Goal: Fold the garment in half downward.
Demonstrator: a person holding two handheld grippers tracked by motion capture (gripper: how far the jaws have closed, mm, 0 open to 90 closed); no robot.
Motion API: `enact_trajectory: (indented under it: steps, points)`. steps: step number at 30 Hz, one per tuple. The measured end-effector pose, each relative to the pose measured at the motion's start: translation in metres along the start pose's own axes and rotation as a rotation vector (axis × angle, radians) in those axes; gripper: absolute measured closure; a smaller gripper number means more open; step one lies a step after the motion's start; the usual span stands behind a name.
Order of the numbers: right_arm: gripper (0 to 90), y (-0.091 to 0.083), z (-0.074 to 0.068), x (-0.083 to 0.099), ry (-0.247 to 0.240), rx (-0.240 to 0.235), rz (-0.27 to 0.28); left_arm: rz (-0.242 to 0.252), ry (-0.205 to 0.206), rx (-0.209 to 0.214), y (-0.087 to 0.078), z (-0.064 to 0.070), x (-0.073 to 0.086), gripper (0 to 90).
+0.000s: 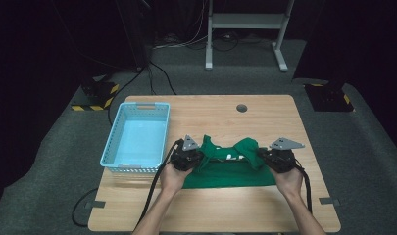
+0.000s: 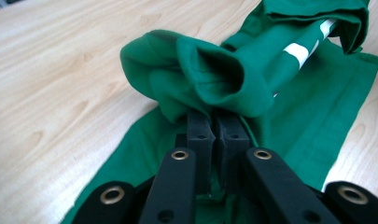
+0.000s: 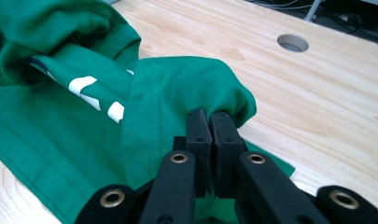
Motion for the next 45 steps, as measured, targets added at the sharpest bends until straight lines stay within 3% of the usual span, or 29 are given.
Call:
enact_trajectory:
  steps: [10, 21, 35, 39, 42, 43, 45]
  points:
    - [88.0, 0.005, -0.002, 0.022, 0.023, 0.000, -0.024, -0.032, -0.020, 0.002, 0.002, 0.000, 0.024, 87.6]
    - [87.7, 0.012, -0.007, 0.043, 0.008, 0.011, -0.057, -0.089, -0.010, -0.002, 0.009, 0.006, 0.043, 87.6]
    - [87.6, 0.017, -0.012, 0.068, 0.009, 0.023, -0.088, -0.121, -0.052, -0.010, 0.017, 0.006, 0.063, 87.0]
    - [85.4, 0.019, -0.013, 0.073, 0.019, 0.026, -0.096, -0.112, -0.090, -0.041, 0.017, 0.002, 0.065, 77.6]
    - [72.2, 0.021, -0.012, 0.074, 0.033, 0.043, -0.098, -0.085, -0.164, -0.054, 0.016, -0.005, 0.066, 63.5]
    - [66.0, 0.022, -0.010, 0.074, 0.039, 0.051, -0.096, -0.082, -0.178, -0.064, 0.016, -0.007, 0.067, 56.5]
    - [60.6, 0.023, -0.008, 0.074, 0.050, 0.054, -0.096, -0.075, -0.192, -0.074, 0.017, -0.010, 0.068, 51.6]
Point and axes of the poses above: each handheld gripper's, and its own axes: y roughly forward along the jaws, x roughly out of its underside, z roughly to its right, the point moved 8 cm from there along y, roughly forward along the jaws, and after that the axes turned 7 degrees about x, right-handed, at the moved point
